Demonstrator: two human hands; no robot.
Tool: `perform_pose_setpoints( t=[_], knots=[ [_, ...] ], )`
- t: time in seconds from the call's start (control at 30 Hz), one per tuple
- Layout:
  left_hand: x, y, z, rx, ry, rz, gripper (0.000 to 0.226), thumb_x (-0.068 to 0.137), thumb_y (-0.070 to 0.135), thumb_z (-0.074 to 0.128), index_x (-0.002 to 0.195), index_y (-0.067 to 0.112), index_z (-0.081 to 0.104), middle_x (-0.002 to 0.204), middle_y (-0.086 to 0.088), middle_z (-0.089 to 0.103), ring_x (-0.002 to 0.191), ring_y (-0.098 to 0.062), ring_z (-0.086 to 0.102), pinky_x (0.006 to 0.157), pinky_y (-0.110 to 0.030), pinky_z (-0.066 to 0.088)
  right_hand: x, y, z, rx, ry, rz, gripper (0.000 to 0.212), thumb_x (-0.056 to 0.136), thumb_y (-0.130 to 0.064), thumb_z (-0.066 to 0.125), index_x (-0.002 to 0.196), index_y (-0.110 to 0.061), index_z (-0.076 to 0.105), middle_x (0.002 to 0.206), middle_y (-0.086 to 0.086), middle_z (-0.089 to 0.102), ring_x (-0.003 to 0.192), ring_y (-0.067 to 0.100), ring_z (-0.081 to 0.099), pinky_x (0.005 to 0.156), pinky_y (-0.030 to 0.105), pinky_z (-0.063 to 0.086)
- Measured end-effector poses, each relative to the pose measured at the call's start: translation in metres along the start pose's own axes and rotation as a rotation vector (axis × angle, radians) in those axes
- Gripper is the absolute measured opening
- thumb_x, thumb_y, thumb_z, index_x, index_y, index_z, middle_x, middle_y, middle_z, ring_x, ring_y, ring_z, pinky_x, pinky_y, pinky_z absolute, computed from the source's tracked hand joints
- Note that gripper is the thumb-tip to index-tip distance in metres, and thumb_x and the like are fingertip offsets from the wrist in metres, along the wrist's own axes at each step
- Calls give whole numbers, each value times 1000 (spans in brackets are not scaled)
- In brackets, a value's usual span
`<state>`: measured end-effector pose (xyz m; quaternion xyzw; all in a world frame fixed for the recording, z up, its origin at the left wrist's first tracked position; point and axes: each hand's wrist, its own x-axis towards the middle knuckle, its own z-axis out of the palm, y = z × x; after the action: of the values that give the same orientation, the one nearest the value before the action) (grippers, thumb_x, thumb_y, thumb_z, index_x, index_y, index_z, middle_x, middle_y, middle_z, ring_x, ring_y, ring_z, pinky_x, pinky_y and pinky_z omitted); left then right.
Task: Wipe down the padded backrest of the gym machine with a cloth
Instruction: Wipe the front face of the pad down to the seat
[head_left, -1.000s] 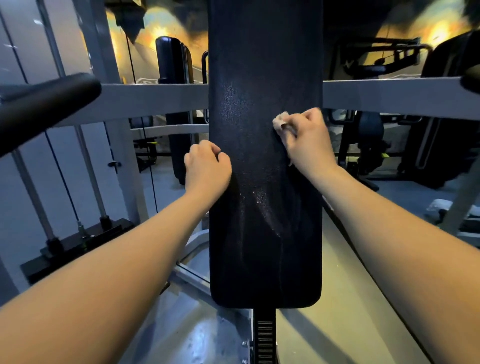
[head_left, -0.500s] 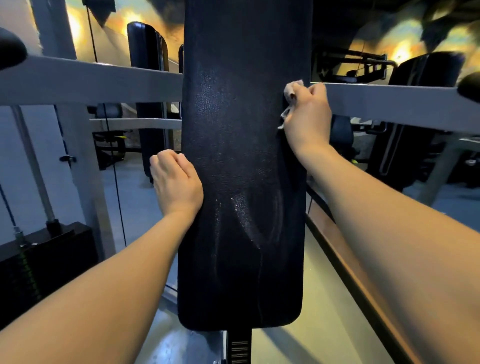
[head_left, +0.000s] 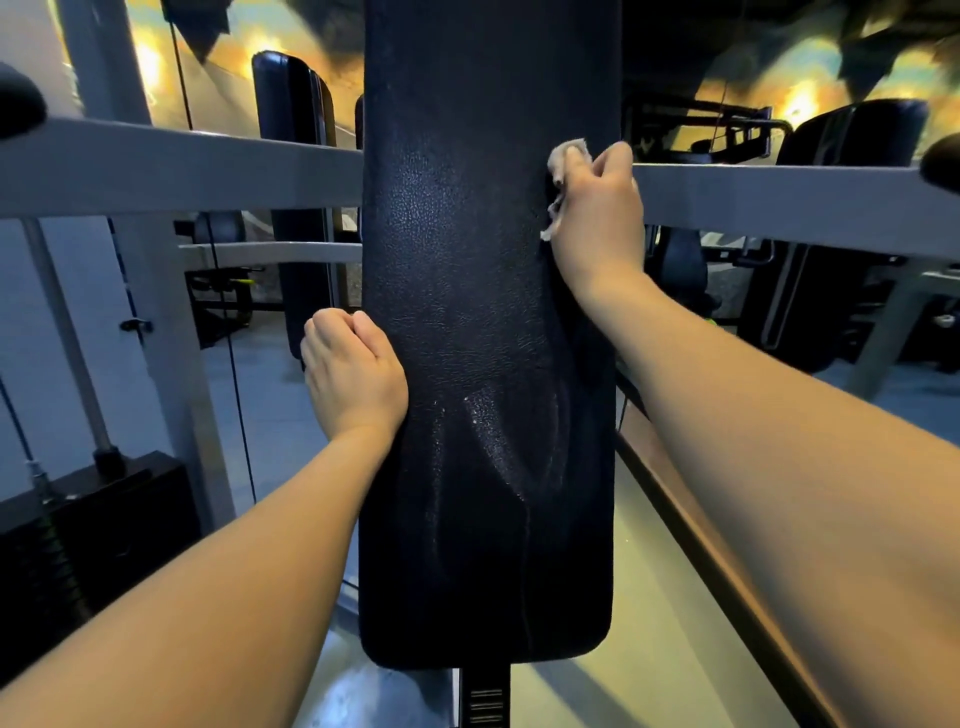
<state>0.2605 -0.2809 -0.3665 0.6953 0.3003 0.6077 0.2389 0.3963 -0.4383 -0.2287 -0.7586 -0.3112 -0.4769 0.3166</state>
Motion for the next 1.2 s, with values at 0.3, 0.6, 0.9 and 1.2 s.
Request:
perform_pose_setpoints(
  t=[0.3, 0.6, 0.9, 1.2],
  knots=[
    [1, -1, 1, -19, 12, -5, 29, 105, 29, 31, 102, 4, 45, 109, -18, 53, 105, -36, 48, 90, -48, 37, -51, -17, 16, 35, -296, -648, 44, 99, -11, 41, 141, -18, 53, 124, 8, 47, 99, 21, 45, 81, 33, 39],
    [0, -3, 1, -45, 7, -23, 22, 106, 32, 28, 99, 14, 39, 104, -7, 48, 101, -27, 46, 84, -43, 37, -63, -25, 32, 148, -16, -326, 16, 84, -1, 48, 93, -8, 60, 101, 15, 53, 85, 31, 52, 72, 36, 45],
    [2, -8, 6, -62, 9, -42, 24, 106, 32, 29, 97, 13, 41, 106, -11, 53, 105, -31, 46, 86, -40, 32, -87, -17, 15, 96, -198, -609, 20, 88, -12, 60, 107, -16, 62, 108, 8, 53, 92, 22, 48, 71, 42, 52],
    [2, -9, 4, -38, 9, -20, 24, 107, 32, 26, 94, 15, 37, 101, -6, 51, 100, -27, 47, 85, -39, 35, -99, -31, 29, 191, -48, -423, 17, 100, -20, 56, 101, -10, 70, 108, 14, 58, 87, 30, 52, 70, 42, 52]
  ],
)
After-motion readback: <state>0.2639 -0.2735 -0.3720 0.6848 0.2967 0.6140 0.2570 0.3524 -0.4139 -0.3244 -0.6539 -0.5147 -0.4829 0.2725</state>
